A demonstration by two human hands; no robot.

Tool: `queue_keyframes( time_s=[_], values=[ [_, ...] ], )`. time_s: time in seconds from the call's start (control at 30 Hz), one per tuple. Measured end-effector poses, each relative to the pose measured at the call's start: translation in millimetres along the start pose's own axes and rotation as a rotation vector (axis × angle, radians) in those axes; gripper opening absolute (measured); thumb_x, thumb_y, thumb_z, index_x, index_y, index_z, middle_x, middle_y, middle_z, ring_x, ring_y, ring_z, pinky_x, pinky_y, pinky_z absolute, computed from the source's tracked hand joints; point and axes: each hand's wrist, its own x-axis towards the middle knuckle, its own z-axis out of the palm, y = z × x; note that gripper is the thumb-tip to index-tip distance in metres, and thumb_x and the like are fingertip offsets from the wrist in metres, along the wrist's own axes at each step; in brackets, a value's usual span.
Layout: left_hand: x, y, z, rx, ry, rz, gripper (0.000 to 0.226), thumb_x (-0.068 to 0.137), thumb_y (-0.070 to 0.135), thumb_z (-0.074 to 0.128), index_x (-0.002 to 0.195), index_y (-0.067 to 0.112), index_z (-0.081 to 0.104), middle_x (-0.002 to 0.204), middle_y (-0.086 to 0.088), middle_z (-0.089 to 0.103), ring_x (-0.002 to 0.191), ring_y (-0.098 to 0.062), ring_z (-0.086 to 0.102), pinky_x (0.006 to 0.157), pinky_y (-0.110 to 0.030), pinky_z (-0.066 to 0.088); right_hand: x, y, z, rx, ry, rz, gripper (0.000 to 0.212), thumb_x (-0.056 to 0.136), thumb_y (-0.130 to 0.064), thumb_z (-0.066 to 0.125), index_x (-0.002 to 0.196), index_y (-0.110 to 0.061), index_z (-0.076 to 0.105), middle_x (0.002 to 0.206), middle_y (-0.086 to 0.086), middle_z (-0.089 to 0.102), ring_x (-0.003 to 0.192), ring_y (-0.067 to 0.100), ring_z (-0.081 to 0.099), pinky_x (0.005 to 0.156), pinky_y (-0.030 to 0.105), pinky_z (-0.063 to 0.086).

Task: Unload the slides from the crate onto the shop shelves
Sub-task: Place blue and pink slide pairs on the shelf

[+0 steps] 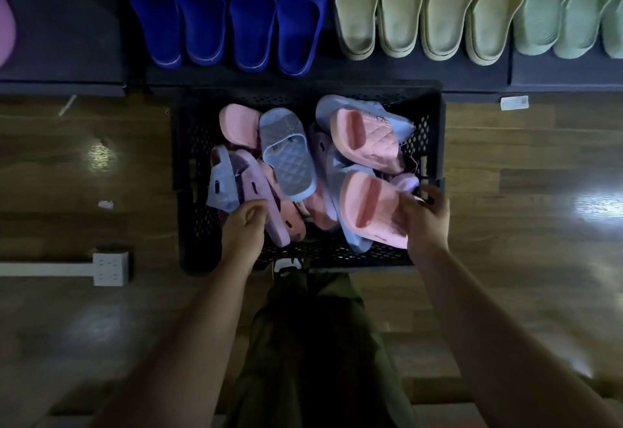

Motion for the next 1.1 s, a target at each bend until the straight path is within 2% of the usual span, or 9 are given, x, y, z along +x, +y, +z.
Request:
queue_keyframes(
  time_s=[0.2, 0.27, 0.4, 0.6, 0.73, 0.83, 0.9, 0.97, 1.1],
  values=[
    [-1, 4, -5, 0.052, 0.033, 0.033, 0.020, 0.096, 0.025, 0.049, 0.103, 0.024, 0.067, 0.102, 0.010, 0.063, 0.103, -0.014, 0.059, 0.096, -0.041, 0.047, 21, -35, 43, -0.068, -0.231, 0.113, 0.066, 0.076, -0.003, 0.072, 0.131, -0.025, 0.044, 0.087, 0.006, 0.065, 0.054, 0.011, 0.058, 0.048, 0.022, 0.045],
    [1, 4, -7, 0.061, 0.038, 0.038, 0.021, 0.097, 0.025, 0.049, 0.107, 0.022, 0.068, 0.096, 0.013, 0.062, 0.101, -0.013, 0.058, 0.096, -0.039, 0.047, 31, -46, 49, -0.100, -0.276, 0.191, 0.068, 0.071, -0.005, 0.074, 0.133, -0.013, 0.047, 0.076, 0.006, 0.068, 0.056, 0.014, 0.058, 0.052, 0.024, 0.046],
    [3, 2, -8, 0.041, 0.048, 0.024, 0.020, 0.095, 0.025, 0.051, 0.105, 0.024, 0.068, 0.095, 0.015, 0.064, 0.101, -0.011, 0.059, 0.095, -0.037, 0.047, 44, -57, 52, 0.014, -0.318, 0.307, 0.018, 0.096, -0.018, 0.055, 0.104, -0.003, 0.061, 0.061, 0.005, 0.069, 0.049, 0.013, 0.064, 0.046, 0.022, 0.052],
    [3, 4, -5, 0.068, 0.033, 0.021, 0.020, 0.095, 0.023, 0.050, 0.105, 0.023, 0.068, 0.086, 0.021, 0.061, 0.098, -0.011, 0.059, 0.087, -0.032, 0.046, 41, -63, 54, 0.029, -0.290, 0.370, 0.017, 0.095, -0.026, 0.058, 0.090, -0.009, 0.060, 0.054, 0.004, 0.067, 0.043, 0.010, 0.063, 0.041, 0.020, 0.050],
    [0, 6, -7, 0.144, 0.061, 0.013, 0.024, 0.097, 0.024, 0.047, 0.110, 0.020, 0.067, 0.114, 0.002, 0.066, 0.106, -0.015, 0.058, 0.095, -0.036, 0.046, 37, -55, 46, -0.016, -0.257, 0.320, 0.024, 0.089, -0.035, 0.065, 0.080, -0.014, 0.060, 0.054, 0.000, 0.064, 0.043, 0.008, 0.060, 0.049, 0.022, 0.053],
    [1, 15, -11, 0.255, 0.196, -0.063, 0.029, 0.099, 0.021, 0.042, 0.110, 0.005, 0.065, 0.120, -0.015, 0.062, 0.110, -0.033, 0.056, 0.092, -0.037, 0.042, 35, -45, 37, 0.008, -0.200, 0.290, 0.027, 0.086, -0.037, 0.068, 0.075, -0.013, 0.062, 0.065, 0.004, 0.068, 0.055, 0.013, 0.064, 0.071, 0.029, 0.059],
    [18, 11, -16, 0.141, 0.315, -0.228, 0.031, 0.098, 0.019, 0.043, 0.115, -0.001, 0.060, 0.119, -0.019, 0.061, 0.108, -0.035, 0.056, 0.090, -0.036, 0.042, 32, -40, 36, 0.018, -0.185, 0.272, 0.024, 0.085, -0.038, 0.070, 0.079, -0.014, 0.065, 0.064, 0.002, 0.070, 0.056, 0.012, 0.065, 0.070, 0.029, 0.059],
    [36, 5, -23, -0.168, 0.331, -0.406, 0.031, 0.096, 0.025, 0.046, 0.115, 0.004, 0.059, 0.107, -0.013, 0.063, 0.089, -0.026, 0.058, 0.087, -0.036, 0.047, 28, -39, 40, 0.011, -0.161, 0.248, 0.024, 0.084, -0.039, 0.070, 0.078, -0.016, 0.065, 0.055, -0.001, 0.068, 0.047, 0.006, 0.062, 0.053, 0.021, 0.056],
    [57, 4, -23, -0.768, 0.250, -0.598, 0.019, 0.093, 0.031, 0.058, 0.089, 0.013, 0.055, 0.077, 0.000, 0.052, 0.060, -0.010, 0.050, 0.051, -0.021, 0.047, 25, -41, 45, 0.006, -0.120, 0.221, 0.027, 0.084, -0.038, 0.071, 0.073, -0.015, 0.062, 0.046, -0.003, 0.062, 0.039, 0.003, 0.057, 0.042, 0.015, 0.048]
  ],
)
